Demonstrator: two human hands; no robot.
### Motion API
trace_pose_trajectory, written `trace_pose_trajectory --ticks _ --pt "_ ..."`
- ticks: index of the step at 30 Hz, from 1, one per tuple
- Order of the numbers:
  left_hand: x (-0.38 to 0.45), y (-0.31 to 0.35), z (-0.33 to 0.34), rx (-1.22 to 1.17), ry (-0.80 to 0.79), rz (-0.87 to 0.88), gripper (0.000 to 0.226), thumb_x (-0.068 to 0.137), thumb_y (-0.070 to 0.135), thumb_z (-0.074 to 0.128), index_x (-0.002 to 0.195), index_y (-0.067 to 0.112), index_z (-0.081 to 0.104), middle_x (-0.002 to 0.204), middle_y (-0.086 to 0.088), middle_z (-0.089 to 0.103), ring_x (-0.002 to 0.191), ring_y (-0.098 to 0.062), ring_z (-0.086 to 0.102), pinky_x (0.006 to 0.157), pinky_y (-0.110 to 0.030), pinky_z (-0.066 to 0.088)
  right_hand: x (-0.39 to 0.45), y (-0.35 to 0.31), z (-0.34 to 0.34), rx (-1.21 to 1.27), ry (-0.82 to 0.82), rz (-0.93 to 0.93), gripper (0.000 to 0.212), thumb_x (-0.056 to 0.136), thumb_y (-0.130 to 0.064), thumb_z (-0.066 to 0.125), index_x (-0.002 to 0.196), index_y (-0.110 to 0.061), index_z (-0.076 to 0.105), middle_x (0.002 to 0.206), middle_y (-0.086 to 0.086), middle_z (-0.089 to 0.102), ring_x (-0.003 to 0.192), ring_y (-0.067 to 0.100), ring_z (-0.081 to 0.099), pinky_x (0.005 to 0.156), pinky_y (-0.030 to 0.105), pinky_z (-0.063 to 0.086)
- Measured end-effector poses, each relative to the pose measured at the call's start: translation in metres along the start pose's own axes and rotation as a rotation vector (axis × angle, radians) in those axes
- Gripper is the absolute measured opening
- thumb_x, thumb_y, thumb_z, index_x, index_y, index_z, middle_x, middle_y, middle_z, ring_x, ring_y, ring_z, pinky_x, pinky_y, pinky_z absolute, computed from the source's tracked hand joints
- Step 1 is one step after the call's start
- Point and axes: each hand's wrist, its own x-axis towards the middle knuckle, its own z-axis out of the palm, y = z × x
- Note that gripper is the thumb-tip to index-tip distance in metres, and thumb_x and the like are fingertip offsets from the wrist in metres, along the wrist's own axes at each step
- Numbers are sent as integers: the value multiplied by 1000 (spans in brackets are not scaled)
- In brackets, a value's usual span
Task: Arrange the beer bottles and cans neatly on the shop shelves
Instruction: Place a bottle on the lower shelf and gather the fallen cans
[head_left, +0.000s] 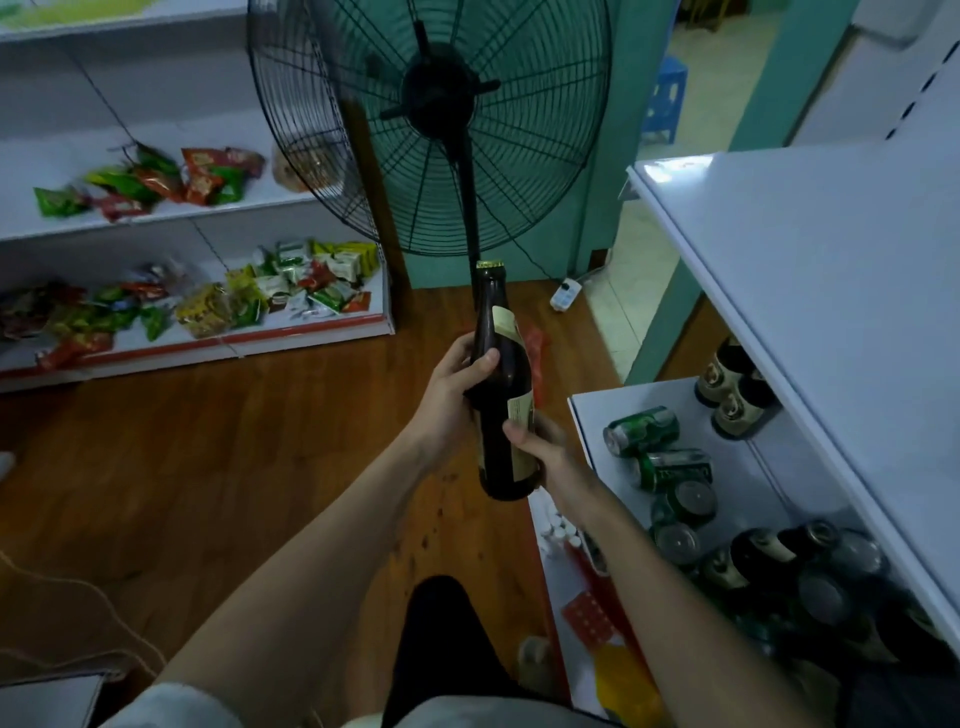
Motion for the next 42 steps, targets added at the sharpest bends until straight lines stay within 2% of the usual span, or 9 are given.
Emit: trace_pose_trajectory --ticks 7,11,15,19,23,29,35,39,42 --pt "50 9 -19 4 -85 -35 46 88 31 61 130 13 52 116 -8 65 113 -26 63 89 -39 49 44 -7 -1 -15 40 19 60 79 -50 71 134 -28 57 124 -4 69 117 16 64 109 48 43" --pt "93 9 -43 87 -170 -56 43 87 38 69 123 21 53 121 -11 63 113 -27 63 98 -47 49 82 -9 5 -32 87 40 59 77 -54 75 130 -35 58 123 -9 69 116 13 64 108 45 44" --pt "149 12 -65 241 -288 -47 56 82 37 78 128 25 48 120 -9 63 107 -22 65 97 -47 52 130 -10 16 17 227 21 44 83 -38 75 124 -32 61 118 -8 72 112 14 66 102 38 48" --pt "196 12 -87 334 -443 -53 60 79 38 81 128 28 48 121 -4 63 110 -18 64 97 -47 52 164 -10 31 40 390 15 50 78 -32 77 124 -33 55 120 -9 68 117 13 63 94 27 50" --pt "228 16 -92 360 -560 -44 54 83 33 77 129 28 49 121 4 64 110 -9 63 98 -38 52 178 -25 30 -38 423 108 59 77 -49 79 129 -38 55 127 -11 65 118 13 62 103 44 50" --pt "259 17 -64 445 -801 -68 53 81 23 79 121 34 45 117 12 62 103 4 62 74 -15 52 151 -80 -8 -39 622 47 25 96 -39 59 121 -42 62 124 -14 64 116 9 61 104 45 48" --pt "276 -5 -10 555 -932 -78 58 81 25 80 123 26 41 120 15 54 108 2 55 73 -12 51 155 -105 -37 -262 791 -69 27 95 -35 63 122 -32 60 120 -14 65 109 3 62 83 20 53" --pt "288 -28 31 611 -1032 -43 63 79 24 82 125 20 40 120 10 55 111 -3 57 85 -22 52 149 -87 -66 -330 971 -92 21 97 -32 61 117 -26 58 119 -2 63 111 16 61 91 32 49" --pt "295 -50 62 598 -1104 -46 66 75 23 84 126 18 42 120 7 56 112 -8 59 90 -31 53 143 -72 -82 -340 1082 -99 29 100 -28 57 128 -19 56 127 0 59 113 12 56 94 28 43"
